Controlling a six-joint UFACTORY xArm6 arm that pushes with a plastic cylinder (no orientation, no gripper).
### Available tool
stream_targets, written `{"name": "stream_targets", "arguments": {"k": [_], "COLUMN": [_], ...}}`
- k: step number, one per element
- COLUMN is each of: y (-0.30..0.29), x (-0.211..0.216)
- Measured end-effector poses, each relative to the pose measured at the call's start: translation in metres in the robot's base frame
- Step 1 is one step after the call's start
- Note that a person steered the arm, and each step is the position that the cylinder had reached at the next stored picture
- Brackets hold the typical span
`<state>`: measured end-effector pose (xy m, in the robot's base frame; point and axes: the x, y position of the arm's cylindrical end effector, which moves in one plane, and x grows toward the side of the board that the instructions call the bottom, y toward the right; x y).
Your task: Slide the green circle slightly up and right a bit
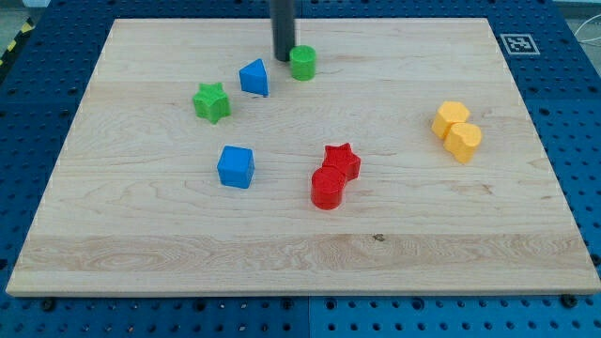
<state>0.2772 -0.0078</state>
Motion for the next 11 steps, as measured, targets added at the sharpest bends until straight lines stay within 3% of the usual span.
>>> {"name": "stream_targets", "arguments": {"k": [1, 3, 4, 6, 8, 11], "y": [0.050, 0.122, 0.124, 0.112, 0.057, 0.049], "x": [0.006, 0.071, 0.074, 0.024, 0.113, 0.089]}}
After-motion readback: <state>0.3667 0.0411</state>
